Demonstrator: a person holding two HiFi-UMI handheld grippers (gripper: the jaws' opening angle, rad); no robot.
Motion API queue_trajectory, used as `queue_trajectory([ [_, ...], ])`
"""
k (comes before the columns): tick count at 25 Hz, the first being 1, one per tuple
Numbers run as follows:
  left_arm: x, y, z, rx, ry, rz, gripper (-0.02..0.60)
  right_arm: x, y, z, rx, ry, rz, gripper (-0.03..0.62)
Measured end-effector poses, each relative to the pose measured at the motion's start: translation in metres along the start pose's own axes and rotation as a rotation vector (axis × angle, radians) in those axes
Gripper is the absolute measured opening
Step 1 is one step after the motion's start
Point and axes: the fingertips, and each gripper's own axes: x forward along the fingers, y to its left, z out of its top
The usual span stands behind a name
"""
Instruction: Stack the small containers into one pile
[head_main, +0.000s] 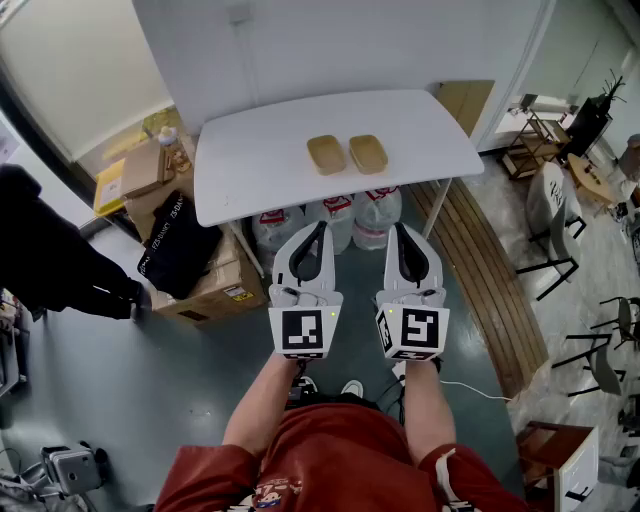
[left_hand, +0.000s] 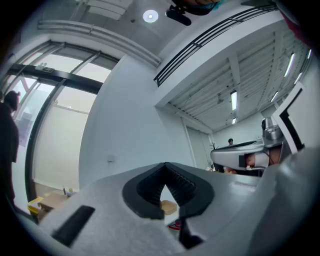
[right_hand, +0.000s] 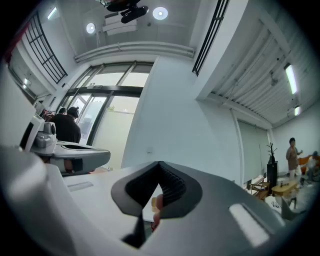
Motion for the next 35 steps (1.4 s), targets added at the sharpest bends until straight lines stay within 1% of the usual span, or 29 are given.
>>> queue_trajectory([
  [4,-0.001,0.001,-0.004,0.013,0.03,0.0,0.003,0.001,0.002,-0.001,0.002,-0.017,0.008,0.0],
  [7,0.001,-0.004,0.001,0.015,0.007,0.004,0.003,-0.001,-0.002,-0.002,0.002,-0.018,0.009,0.0],
  [9,0.003,-0.007,0.0,0.022,0.018,0.0,0.003,-0.001,-0.005,-0.002,0.0,-0.018,0.007,0.0],
  [12,0.005,-0.01,0.001,-0.001,0.001,0.007,0.003,-0.002,-0.009,-0.004,0.003,-0.021,0.004,0.0],
  [17,0.01,-0.018,0.003,0.014,-0.002,0.005,0.003,-0.004,-0.016,-0.006,0.023,-0.024,0.018,0.002],
  [20,0.014,-0.026,0.002,0.01,-0.006,0.001,0.003,-0.005,-0.024,-0.01,0.037,-0.02,0.019,0.002],
  [27,0.029,-0.051,-0.003,-0.003,-0.001,-0.008,0.003,-0.009,-0.053,-0.019,0.05,-0.008,0.009,0.002],
  [31,0.042,-0.078,-0.002,0.004,-0.004,-0.018,0.003,-0.017,-0.082,-0.02,0.046,-0.005,-0.003,0.002],
  [35,0.054,-0.099,-0.008,0.0,0.019,-0.031,0.003,-0.022,-0.105,-0.024,0.058,-0.008,-0.013,0.002],
])
